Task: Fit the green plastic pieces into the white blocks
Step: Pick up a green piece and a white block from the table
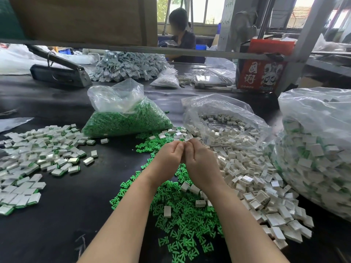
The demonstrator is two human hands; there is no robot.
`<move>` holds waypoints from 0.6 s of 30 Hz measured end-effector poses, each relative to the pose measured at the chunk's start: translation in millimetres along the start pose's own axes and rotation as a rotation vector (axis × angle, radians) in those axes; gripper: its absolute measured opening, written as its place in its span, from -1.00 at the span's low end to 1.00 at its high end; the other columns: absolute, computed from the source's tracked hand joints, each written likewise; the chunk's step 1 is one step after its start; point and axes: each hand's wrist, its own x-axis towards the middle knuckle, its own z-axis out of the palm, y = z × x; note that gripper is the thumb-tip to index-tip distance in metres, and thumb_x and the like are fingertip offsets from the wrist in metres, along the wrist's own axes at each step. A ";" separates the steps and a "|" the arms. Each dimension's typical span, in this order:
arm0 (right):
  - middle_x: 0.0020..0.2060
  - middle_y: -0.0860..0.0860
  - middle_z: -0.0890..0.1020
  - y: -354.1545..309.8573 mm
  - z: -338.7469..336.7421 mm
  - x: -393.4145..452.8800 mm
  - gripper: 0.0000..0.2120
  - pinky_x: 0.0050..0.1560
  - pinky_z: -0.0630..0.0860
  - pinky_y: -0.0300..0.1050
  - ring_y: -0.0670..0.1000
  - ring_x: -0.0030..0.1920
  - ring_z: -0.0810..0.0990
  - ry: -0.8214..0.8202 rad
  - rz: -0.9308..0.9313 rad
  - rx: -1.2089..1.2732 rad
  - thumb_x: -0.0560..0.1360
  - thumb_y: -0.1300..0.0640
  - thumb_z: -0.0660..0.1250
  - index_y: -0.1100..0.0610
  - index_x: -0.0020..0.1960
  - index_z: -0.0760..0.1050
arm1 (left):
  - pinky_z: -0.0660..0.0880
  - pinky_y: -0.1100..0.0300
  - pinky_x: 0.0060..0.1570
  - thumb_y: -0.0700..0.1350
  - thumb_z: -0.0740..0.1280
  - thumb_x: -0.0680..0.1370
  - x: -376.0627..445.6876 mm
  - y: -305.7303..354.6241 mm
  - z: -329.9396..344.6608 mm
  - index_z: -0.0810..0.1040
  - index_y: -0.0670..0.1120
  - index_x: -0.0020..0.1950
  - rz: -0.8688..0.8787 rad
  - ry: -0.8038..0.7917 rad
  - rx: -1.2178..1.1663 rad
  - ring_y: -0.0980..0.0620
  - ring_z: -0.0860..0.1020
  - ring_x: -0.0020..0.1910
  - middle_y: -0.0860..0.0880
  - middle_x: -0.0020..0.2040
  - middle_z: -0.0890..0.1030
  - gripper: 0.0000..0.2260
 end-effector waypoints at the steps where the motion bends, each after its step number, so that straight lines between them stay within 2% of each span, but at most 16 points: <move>1: -0.29 0.03 0.58 -1.5 2.0 -0.2 -0.76 -0.26 0.44 0.02 0.06 -0.27 0.54 0.009 0.004 0.003 0.66 0.02 0.06 0.10 -0.05 0.43 | 0.50 -0.05 0.09 -0.13 0.12 0.68 0.9 -1.5 1.9 0.56 -0.12 -0.04 0.011 0.037 0.023 -0.03 0.57 -0.08 -0.10 -0.11 0.62 -0.75; 3: -0.25 0.06 0.60 -3.5 5.4 0.0 -0.75 -0.22 0.46 0.02 0.07 -0.23 0.56 0.027 0.014 0.019 0.66 0.04 0.06 0.13 0.00 0.45 | 0.50 0.03 -0.02 -0.15 0.12 0.69 2.0 -5.4 5.0 0.54 -0.01 -0.09 0.031 0.088 0.056 0.06 0.55 -0.16 -0.02 -0.16 0.61 -0.75; 6: -0.22 0.07 0.61 -3.2 7.9 -0.4 -0.76 -0.20 0.46 0.01 0.08 -0.21 0.56 0.023 0.048 0.036 0.66 0.07 0.07 0.14 0.02 0.47 | 0.51 0.11 -0.12 -0.13 0.11 0.69 2.7 -11.4 9.1 0.53 0.02 -0.09 0.027 0.124 0.052 0.05 0.55 -0.18 -0.06 -0.12 0.63 -0.75; 9: -0.18 0.07 0.62 -2.2 9.8 -1.6 -0.74 -0.17 0.43 -0.04 0.05 -0.19 0.55 0.029 0.070 0.046 0.66 0.09 0.08 0.16 0.03 0.51 | 0.50 0.38 -0.13 -0.16 0.11 0.69 3.1 -14.0 11.1 0.53 0.03 -0.07 0.038 0.129 0.014 0.18 0.58 -0.14 0.03 -0.12 0.62 -0.75; 13: -0.13 0.08 0.64 -1.4 9.9 -1.3 -0.72 -0.07 0.50 0.02 0.07 -0.13 0.58 0.021 0.088 0.053 0.66 0.10 0.08 0.16 0.06 0.53 | 0.46 0.46 -0.12 -0.16 0.11 0.69 4.5 -14.1 9.6 0.53 0.00 0.01 0.040 0.111 0.032 0.29 0.58 -0.13 0.07 -0.08 0.62 -0.78; 15: -0.08 0.08 0.66 -1.1 9.2 -0.2 -0.73 -0.01 0.53 0.06 0.07 -0.08 0.60 0.016 0.079 0.070 0.66 0.11 0.08 0.15 0.12 0.54 | 0.48 0.43 -0.12 -0.15 0.11 0.69 4.7 -14.0 7.3 0.53 0.01 0.01 0.043 0.100 0.011 0.32 0.59 -0.15 0.05 -0.08 0.62 -0.78; 18: 0.04 0.09 0.66 -3.4 6.4 2.6 -0.70 0.12 0.54 0.12 0.05 0.05 0.62 -0.003 0.088 0.234 0.66 0.15 0.09 0.15 0.27 0.53 | 0.57 0.21 -0.01 -0.13 0.11 0.70 3.8 -12.5 3.7 0.55 -0.04 0.05 0.030 0.026 -0.145 0.11 0.64 -0.02 -0.03 -0.06 0.67 -0.78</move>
